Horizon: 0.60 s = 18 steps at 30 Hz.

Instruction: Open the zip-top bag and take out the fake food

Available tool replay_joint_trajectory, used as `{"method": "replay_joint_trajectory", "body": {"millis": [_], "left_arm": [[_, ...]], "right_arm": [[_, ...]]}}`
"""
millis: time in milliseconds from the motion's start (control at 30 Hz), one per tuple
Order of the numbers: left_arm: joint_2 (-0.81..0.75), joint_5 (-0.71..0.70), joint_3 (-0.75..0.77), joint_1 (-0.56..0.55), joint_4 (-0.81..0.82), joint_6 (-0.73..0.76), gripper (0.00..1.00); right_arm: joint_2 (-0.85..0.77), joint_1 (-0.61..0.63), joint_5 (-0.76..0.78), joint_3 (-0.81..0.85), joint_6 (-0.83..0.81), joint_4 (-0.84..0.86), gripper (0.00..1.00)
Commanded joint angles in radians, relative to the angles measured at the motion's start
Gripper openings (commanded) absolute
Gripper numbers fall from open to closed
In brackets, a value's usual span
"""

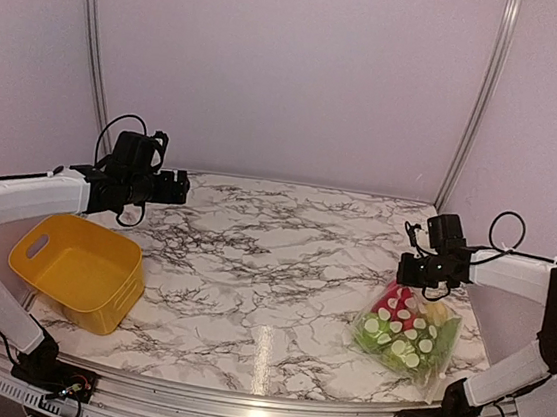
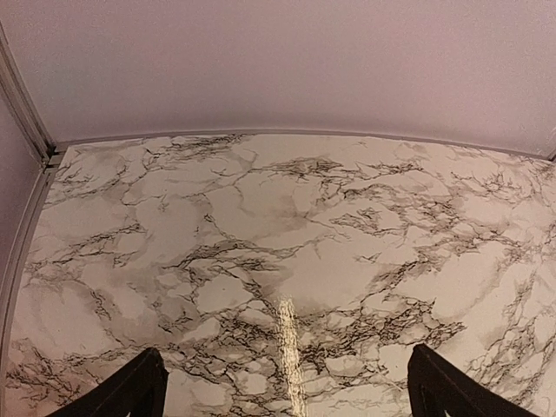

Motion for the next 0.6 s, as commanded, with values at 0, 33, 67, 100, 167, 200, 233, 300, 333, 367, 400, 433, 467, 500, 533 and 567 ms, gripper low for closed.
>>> {"method": "replay_joint_trajectory", "body": {"millis": [0,33,67,100,167,200,233,300,333,367,400,433,467,500,533,567], "left_arm": [[-0.012,0.020,-0.045,-0.005,0.033,-0.024,0.99],[-0.016,0.028,-0.053,-0.005,0.044,-0.026,0.99],[-0.022,0.037,-0.061,-0.006,0.053,-0.029,0.99],[-0.028,0.046,-0.069,-0.006,0.060,-0.031,0.99],[-0.035,0.062,-0.081,-0.009,0.069,-0.033,0.99],[-0.037,0.071,-0.086,-0.012,0.071,-0.033,0.99],[-0.038,0.077,-0.088,-0.015,0.072,-0.028,0.99],[-0.040,0.096,-0.095,-0.025,0.079,-0.024,0.99],[-0.041,0.110,-0.100,-0.030,0.087,-0.024,0.99],[-0.042,0.125,-0.103,-0.037,0.095,-0.024,0.99],[-0.043,0.135,-0.108,-0.048,0.104,-0.024,0.99],[-0.044,0.141,-0.113,-0.060,0.113,-0.024,0.99],[-0.045,0.145,-0.122,-0.078,0.125,-0.025,0.99],[-0.044,0.149,-0.130,-0.091,0.136,-0.027,0.99],[-0.042,0.153,-0.137,-0.101,0.148,-0.036,0.99],[-0.039,0.161,-0.144,-0.112,0.160,-0.046,0.99]], "right_arm": [[0.061,0.044,-0.072,0.057,0.010,0.035,0.00],[0.069,0.049,-0.086,0.071,0.021,0.057,0.00],[0.077,0.056,-0.103,0.082,0.035,0.080,0.00],[0.087,0.059,-0.125,0.093,0.049,0.107,0.00],[0.114,0.075,-0.166,0.116,0.082,0.165,0.00],[0.141,0.089,-0.179,0.133,0.097,0.193,0.00],[0.168,0.109,-0.188,0.154,0.106,0.213,0.00],[0.229,0.156,-0.187,0.217,0.116,0.233,0.00],[0.262,0.180,-0.188,0.256,0.121,0.240,0.00],[0.294,0.204,-0.194,0.294,0.128,0.250,0.00],[0.328,0.230,-0.197,0.332,0.136,0.261,0.00],[0.360,0.253,-0.202,0.374,0.149,0.270,0.00],[0.396,0.278,-0.207,0.415,0.161,0.278,0.00],[0.432,0.300,-0.217,0.461,0.172,0.279,0.00],[0.467,0.321,-0.228,0.508,0.185,0.310,0.00],[0.502,0.344,-0.234,0.552,0.194,0.322,0.00]]}}
